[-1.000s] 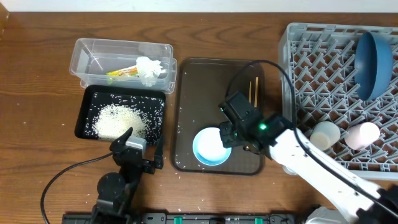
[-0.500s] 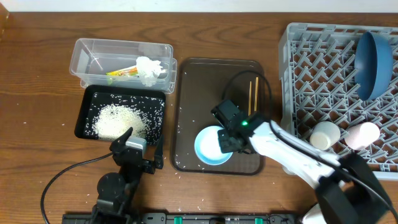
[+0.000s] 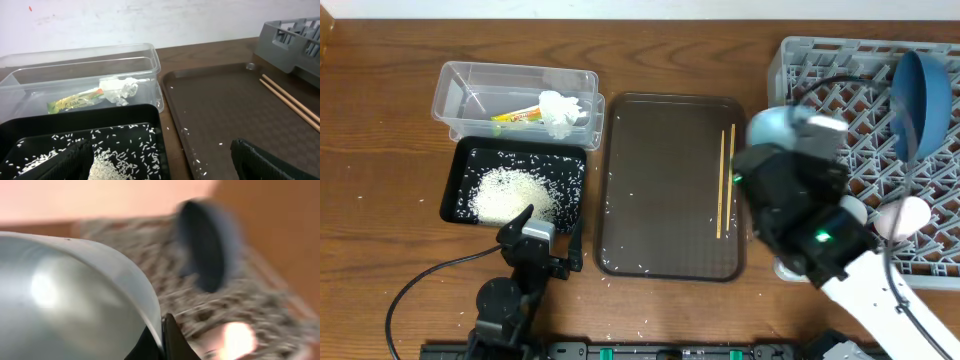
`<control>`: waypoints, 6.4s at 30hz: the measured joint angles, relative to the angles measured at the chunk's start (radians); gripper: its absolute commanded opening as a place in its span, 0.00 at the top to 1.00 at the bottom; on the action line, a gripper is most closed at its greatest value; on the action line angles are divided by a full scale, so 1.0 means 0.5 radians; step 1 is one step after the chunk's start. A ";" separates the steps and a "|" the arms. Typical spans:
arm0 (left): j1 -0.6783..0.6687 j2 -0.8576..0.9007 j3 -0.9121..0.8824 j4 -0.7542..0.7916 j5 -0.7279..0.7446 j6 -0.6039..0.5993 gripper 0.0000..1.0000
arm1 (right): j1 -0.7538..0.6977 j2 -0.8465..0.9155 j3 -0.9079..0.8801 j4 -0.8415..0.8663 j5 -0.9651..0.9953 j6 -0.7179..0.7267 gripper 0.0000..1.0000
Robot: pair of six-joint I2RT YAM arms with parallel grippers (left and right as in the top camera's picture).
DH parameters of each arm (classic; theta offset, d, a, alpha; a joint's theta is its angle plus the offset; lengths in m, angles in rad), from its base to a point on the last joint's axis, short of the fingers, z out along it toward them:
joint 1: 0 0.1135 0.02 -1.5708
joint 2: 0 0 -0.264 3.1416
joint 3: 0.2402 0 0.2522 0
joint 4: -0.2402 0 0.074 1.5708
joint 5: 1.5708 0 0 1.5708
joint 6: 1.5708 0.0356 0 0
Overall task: Sort waste into correct bins and load items into the dishwasher rack
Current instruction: 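Lift the light-blue bowl and set it in the dish rack, then move the right gripper down onto the wooden chopsticks on the brown tray, then close the right gripper on the chopsticks and lift them, then place the chopsticks upright in the dish rack and release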
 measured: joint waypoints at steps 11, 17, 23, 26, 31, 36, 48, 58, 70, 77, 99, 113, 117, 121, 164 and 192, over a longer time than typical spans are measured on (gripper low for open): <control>0.000 0.000 -0.001 0.000 0.000 0.001 0.10 | -0.631 0.442 0.001 0.842 0.430 -0.725 0.99; 0.000 -0.001 -0.001 0.000 0.000 0.001 0.09 | -0.649 0.790 0.001 1.563 0.615 -1.479 0.99; 0.000 -0.001 -0.001 0.001 0.000 0.001 0.09 | -0.676 1.016 0.001 1.756 0.673 -1.925 0.99; 0.000 -0.001 -0.001 0.001 0.000 0.001 0.09 | -0.754 1.100 0.001 1.762 0.684 -2.041 0.99; 0.000 -0.001 -0.001 0.000 0.000 0.001 0.09 | -0.851 1.196 0.001 1.773 0.696 -2.117 0.99; 0.000 -0.001 -0.001 0.000 0.000 0.001 0.10 | -0.851 1.318 0.001 1.788 0.697 -2.146 0.99; 0.000 0.000 -0.001 0.001 0.000 0.000 0.09 | -0.801 1.456 0.017 1.904 0.693 -2.202 0.40; 0.000 -0.001 -0.001 0.000 0.000 0.001 0.10 | -0.673 1.041 0.006 1.828 0.392 -2.232 0.15; 0.000 -0.001 -0.001 0.001 0.000 0.001 0.09 | -0.571 0.790 0.021 0.855 -0.379 -1.778 0.20; 0.000 -0.001 -0.001 0.001 0.000 0.000 0.09 | -0.545 0.791 0.013 0.531 -1.604 -1.069 0.39; 0.000 0.000 -0.001 0.001 0.000 0.001 0.09 | -0.180 1.361 0.014 0.507 -1.971 0.117 0.67; 0.000 0.000 -0.001 0.001 0.000 0.000 0.09 | -0.226 1.200 0.020 0.497 -2.024 0.150 0.99; 0.000 -0.001 -0.001 0.000 0.000 0.000 0.10 | -0.340 0.860 0.037 0.496 -2.020 0.069 0.99; 0.000 -0.001 -0.001 0.001 0.000 0.000 0.10 | -0.532 0.522 0.087 0.504 -1.931 -0.131 0.99; 0.000 -0.001 -0.001 0.001 0.000 0.000 0.10 | -0.106 1.208 0.127 0.375 -1.710 0.065 0.54; 0.000 -0.001 -0.001 0.000 0.000 0.000 0.10 | -0.335 1.015 0.207 0.380 -1.781 -0.262 0.99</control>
